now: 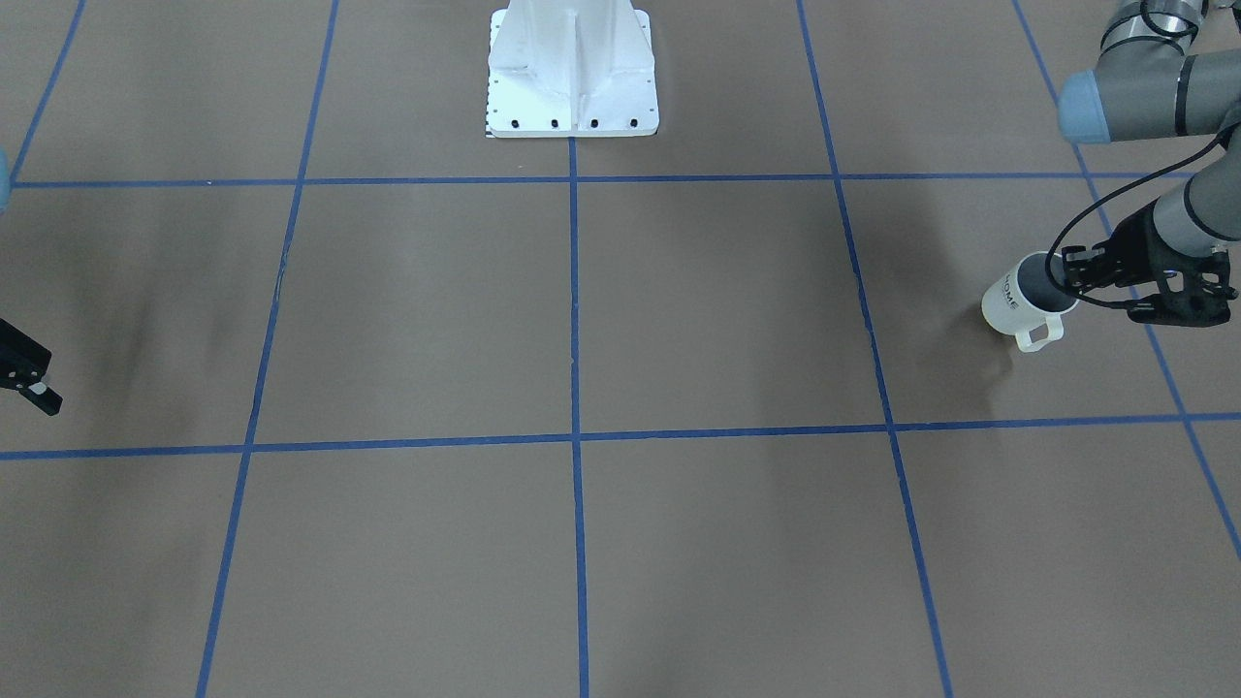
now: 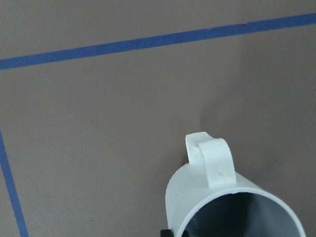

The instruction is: Left arm hands cup to right arm to dump lemon

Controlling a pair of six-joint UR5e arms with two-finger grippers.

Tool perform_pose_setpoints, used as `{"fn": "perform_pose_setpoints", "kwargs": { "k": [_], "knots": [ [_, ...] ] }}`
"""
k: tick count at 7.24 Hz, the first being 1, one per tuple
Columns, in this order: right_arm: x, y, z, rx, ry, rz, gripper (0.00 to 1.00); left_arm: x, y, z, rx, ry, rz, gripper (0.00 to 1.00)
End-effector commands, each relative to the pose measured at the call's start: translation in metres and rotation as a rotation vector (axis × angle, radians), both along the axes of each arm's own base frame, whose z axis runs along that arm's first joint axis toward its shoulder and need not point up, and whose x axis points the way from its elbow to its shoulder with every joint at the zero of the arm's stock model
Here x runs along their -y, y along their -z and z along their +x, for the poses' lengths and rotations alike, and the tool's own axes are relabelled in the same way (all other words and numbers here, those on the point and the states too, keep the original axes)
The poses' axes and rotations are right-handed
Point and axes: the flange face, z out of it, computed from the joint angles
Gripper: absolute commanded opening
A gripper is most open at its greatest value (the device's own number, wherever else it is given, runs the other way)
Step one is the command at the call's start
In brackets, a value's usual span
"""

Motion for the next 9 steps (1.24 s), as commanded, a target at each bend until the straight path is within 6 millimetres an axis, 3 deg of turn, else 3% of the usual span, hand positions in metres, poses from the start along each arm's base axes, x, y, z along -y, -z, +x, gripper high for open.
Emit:
{"fn": "perform_pose_setpoints", "kwargs": {
  "k": [1,2,4,5,6,7,9],
  "knots": [
    [0.0,0.004,-0.002,-0.019,0.002,-0.044,1.0,0.0,0.002,0.0,0.0,0.017,-0.011,0.99],
    [-0.002,0.014,0.005,-0.046,-0.009,-0.114,1.0,0.002,0.006,-0.006,-0.03,0.025,-0.016,1.0],
    [-0.013,0.048,0.018,-0.081,-0.028,-0.188,1.0,0.015,0.015,-0.051,-0.104,0.097,-0.028,1.0],
    [-0.019,0.055,0.025,-0.087,-0.035,-0.213,1.0,0.019,0.019,-0.061,-0.099,0.117,-0.012,1.0],
    [-0.027,0.062,0.028,-0.105,-0.025,-0.275,1.0,0.025,0.021,-0.086,-0.099,0.139,0.022,1.0],
    [-0.034,0.059,0.044,-0.148,0.004,-0.288,1.0,0.029,0.015,-0.111,-0.081,0.098,0.113,1.0],
    [-0.055,0.013,0.103,-0.254,0.145,-0.225,1.0,0.037,-0.004,-0.147,-0.035,0.099,0.156,1.0]
  ]
}}
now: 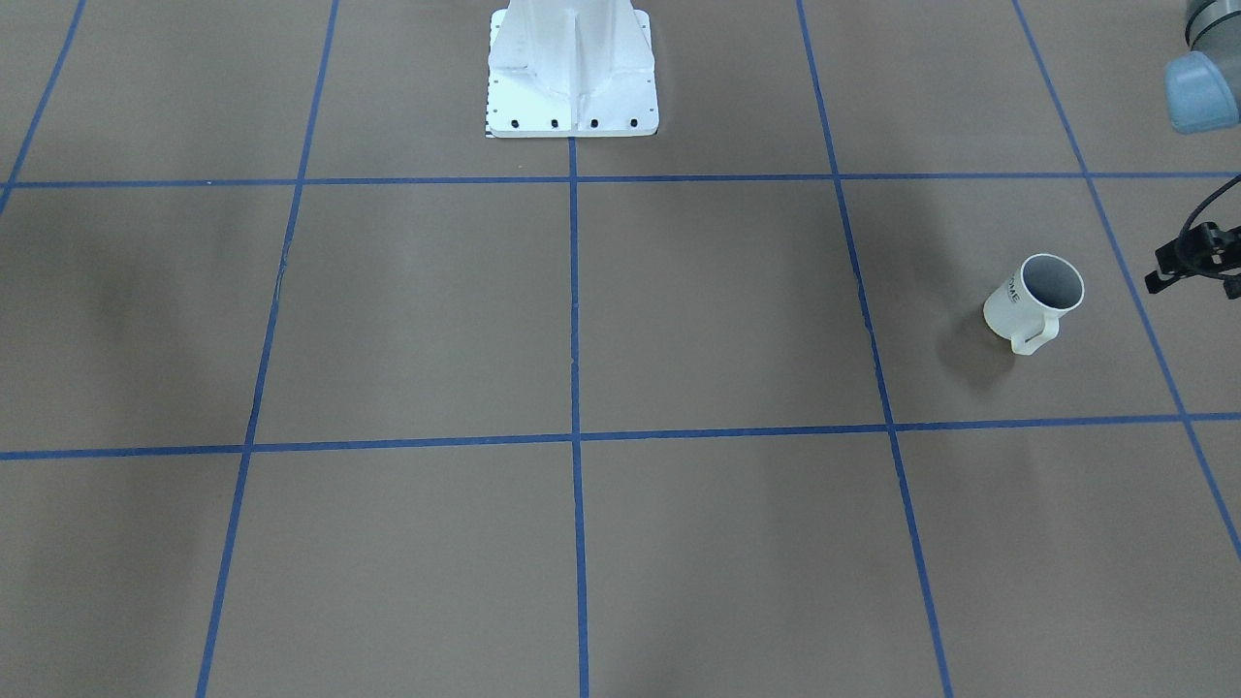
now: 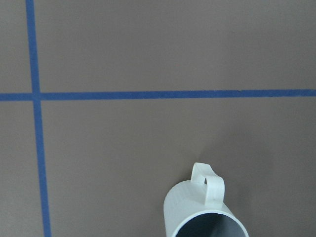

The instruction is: Left arm hands cup to right arm to dump lemon

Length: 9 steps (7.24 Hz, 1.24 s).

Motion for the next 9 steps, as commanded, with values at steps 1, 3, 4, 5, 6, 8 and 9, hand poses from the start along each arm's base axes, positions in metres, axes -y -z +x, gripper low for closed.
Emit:
{"fn": "perform_pose_setpoints", "kwargs": {
  "k": [1,3,4,5,6,8,9],
  "knots": [
    [-0.03,-0.058,0.052,-0.066,0.164,0.046,1.0,0.014,-0.029,-0.048,0.031,-0.009,0.049,1.0],
    [-0.067,-0.112,0.077,-0.071,0.198,-0.002,1.0,0.027,-0.057,-0.078,0.033,0.0,0.031,1.0],
    [-0.083,-0.129,0.079,-0.066,0.196,-0.041,1.0,0.027,-0.054,-0.081,0.03,0.008,0.029,1.0],
    [-0.098,-0.142,0.082,-0.054,0.196,-0.071,1.0,0.018,-0.066,-0.088,0.036,0.028,-0.004,1.0],
    [-0.104,-0.145,0.086,-0.027,0.182,-0.086,1.0,0.017,-0.066,-0.089,0.039,0.031,-0.006,1.0],
    [-0.112,-0.143,0.09,0.112,0.165,-0.099,1.0,0.023,-0.058,-0.088,0.032,0.03,0.005,1.0],
    [-0.112,-0.144,0.089,0.109,0.163,-0.104,1.0,0.033,-0.049,-0.086,0.033,0.051,-0.025,1.0]
  ]
}}
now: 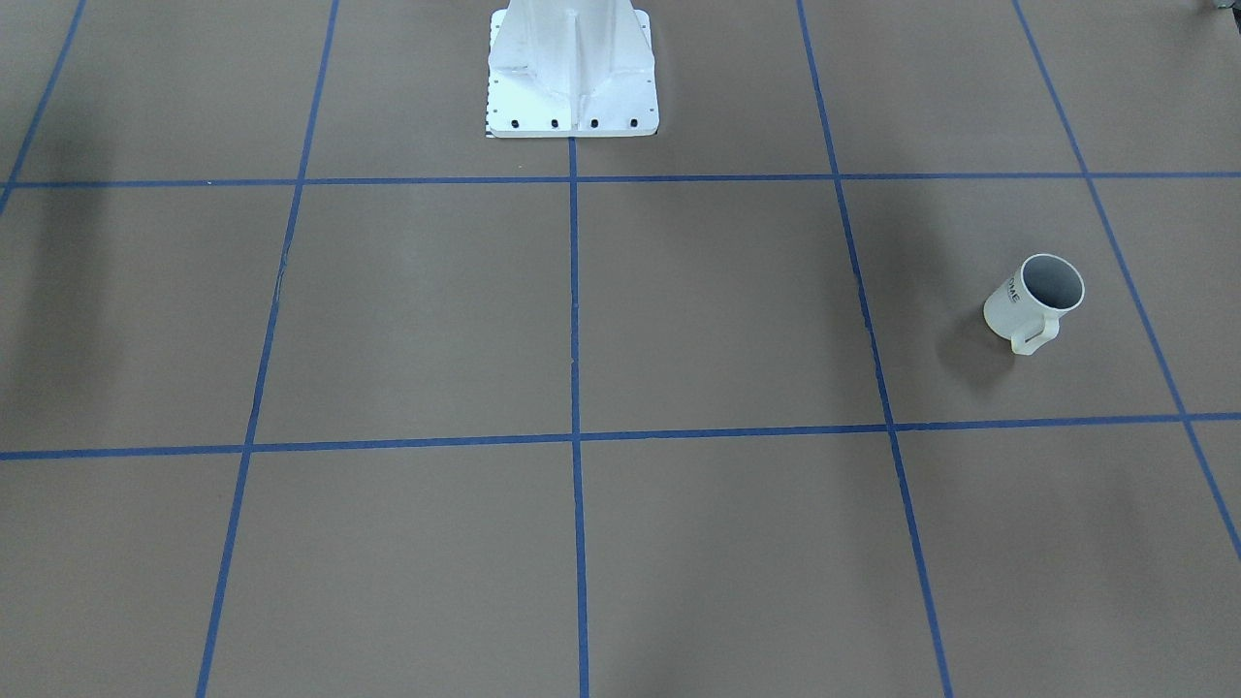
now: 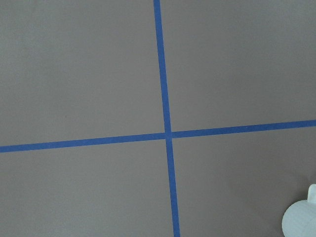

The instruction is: Left arm hands cup to right arm to dump lemon

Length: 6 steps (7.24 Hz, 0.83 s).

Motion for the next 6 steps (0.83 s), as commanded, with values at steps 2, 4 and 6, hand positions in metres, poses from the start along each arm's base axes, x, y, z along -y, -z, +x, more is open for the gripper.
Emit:
{"fn": "perform_pose_setpoints", "kwargs": {
  "k": [2,4,6],
  "knots": [
    [0.006,-0.003,0.001,0.016,-0.012,-0.013,1.0,0.011,0.022,0.001,-0.003,0.037,-0.134,1.0],
    [0.013,0.005,0.001,0.015,-0.015,0.003,1.0,0.009,0.012,0.002,0.0,0.036,-0.157,1.0],
    [0.036,0.011,0.001,-0.005,-0.034,0.005,1.0,0.007,0.008,0.001,-0.001,0.037,-0.165,1.0]
  ]
}}
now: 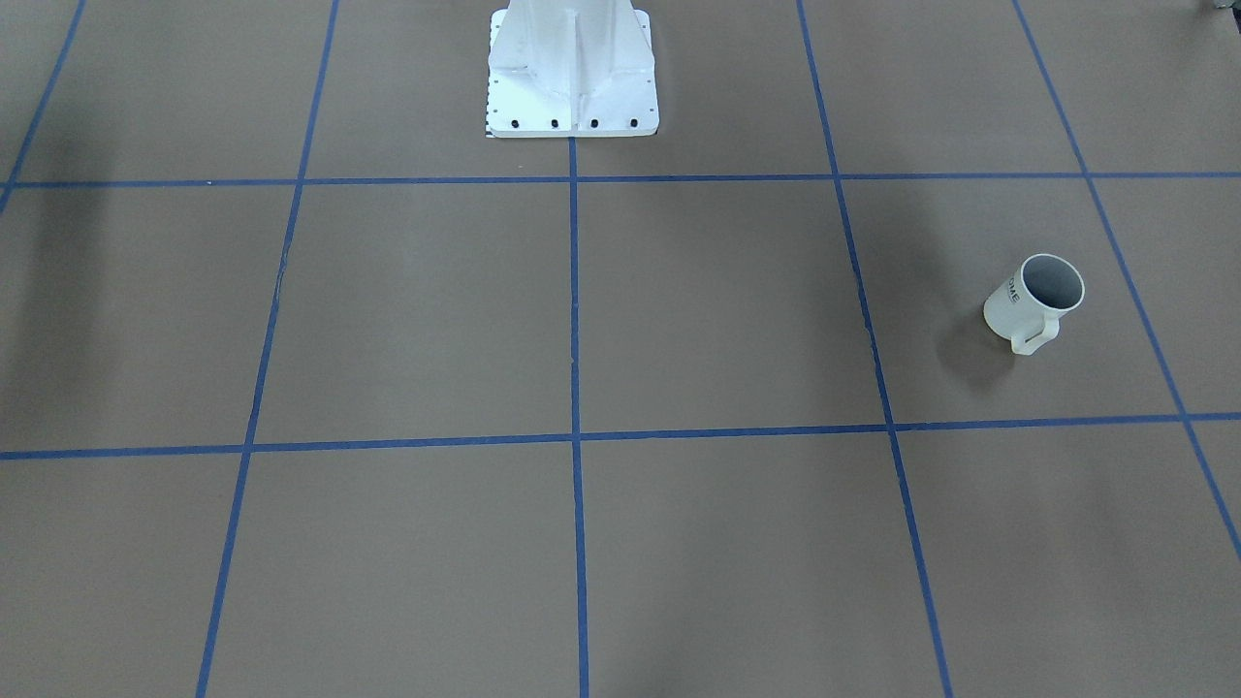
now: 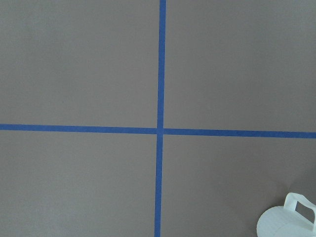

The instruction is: Left arm hands cup to right arm to dump lemon

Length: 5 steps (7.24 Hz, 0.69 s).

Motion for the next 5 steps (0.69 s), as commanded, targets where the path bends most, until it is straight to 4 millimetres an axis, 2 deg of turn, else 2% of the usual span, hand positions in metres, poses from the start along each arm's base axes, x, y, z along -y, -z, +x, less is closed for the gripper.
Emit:
{"fn": "perform_pose_setpoints", "kwargs": {
  "k": [1,2,4,5],
  "knots": [
    [0.026,-0.003,-0.001,-0.016,-0.024,-0.025,1.0,-0.05,-0.034,-0.005,-0.031,0.001,-0.024,1.0],
    [0.027,-0.007,-0.001,-0.015,-0.023,-0.032,1.0,-0.076,-0.022,-0.001,-0.103,0.007,0.033,1.0],
    [0.026,-0.009,0.009,-0.015,-0.037,-0.026,1.0,-0.069,-0.014,-0.001,-0.098,0.004,0.051,1.0],
    [0.017,-0.015,0.018,-0.007,-0.055,-0.042,1.0,-0.069,-0.012,-0.001,-0.1,0.004,0.055,1.0]
  ]
}}
